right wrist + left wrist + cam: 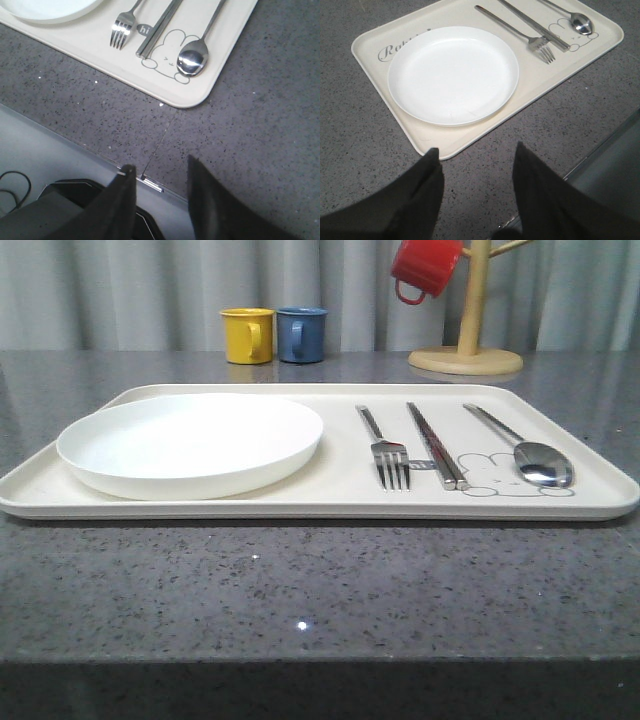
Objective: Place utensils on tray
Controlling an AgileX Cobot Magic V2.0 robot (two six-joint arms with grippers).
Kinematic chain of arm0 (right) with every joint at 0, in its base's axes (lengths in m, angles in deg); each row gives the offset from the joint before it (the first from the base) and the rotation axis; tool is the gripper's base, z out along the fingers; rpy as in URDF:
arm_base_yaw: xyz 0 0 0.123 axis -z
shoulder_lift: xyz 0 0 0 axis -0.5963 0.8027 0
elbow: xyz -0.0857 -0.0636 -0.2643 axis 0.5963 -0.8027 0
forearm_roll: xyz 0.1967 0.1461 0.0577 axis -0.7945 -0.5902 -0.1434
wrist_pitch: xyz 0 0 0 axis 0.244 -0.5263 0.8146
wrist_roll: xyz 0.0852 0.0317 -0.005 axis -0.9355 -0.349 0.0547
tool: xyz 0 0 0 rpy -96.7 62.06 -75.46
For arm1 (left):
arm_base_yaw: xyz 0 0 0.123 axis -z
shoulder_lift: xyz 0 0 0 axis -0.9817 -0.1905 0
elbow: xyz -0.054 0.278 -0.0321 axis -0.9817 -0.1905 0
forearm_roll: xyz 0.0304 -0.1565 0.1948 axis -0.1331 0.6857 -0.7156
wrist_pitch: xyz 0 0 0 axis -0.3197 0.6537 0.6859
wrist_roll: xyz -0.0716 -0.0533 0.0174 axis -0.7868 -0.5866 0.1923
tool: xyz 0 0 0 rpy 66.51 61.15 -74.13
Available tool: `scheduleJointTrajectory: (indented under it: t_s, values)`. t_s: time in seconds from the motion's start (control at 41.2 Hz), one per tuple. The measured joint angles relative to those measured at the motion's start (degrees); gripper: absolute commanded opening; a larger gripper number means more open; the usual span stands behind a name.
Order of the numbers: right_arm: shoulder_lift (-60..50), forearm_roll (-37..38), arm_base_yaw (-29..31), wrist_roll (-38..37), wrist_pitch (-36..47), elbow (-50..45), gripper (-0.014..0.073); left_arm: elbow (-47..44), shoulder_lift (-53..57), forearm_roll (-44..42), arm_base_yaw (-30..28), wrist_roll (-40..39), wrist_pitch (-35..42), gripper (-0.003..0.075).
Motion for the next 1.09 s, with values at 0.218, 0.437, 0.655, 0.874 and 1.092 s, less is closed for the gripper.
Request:
scheduleJointTrajectory:
  t_s: [0.218,0.437,0.655,0.874,1.092]
  values:
    - [-10.0,0.4,0.0,0.1,0.9,-3.7,0.0288,0.0,0.0,0.0,0.0,0.0,0.0,0.0313]
    - [-13.5,1.2,0.0,0.1,2.1,-4.5,0.0131,0.0,0.0,-0.1,0.0,0.0,0.0,0.0312]
    - [-13.5,1.3,0.0,0.1,2.5,-4.6,-0.0065,0.0,0.0,-2.0,0.0,0.0,0.0,0.0125]
    - [-13.5,1.3,0.0,0.1,3.5,-4.6,-0.0068,0.0,0.0,-2.8,0.0,0.1,0.0,-0.0018]
    - [-13.5,1.3,0.0,0.1,4.1,-4.6,-0.0068,0.0,0.0,-2.8,0.0,0.1,0.1,-0.0018]
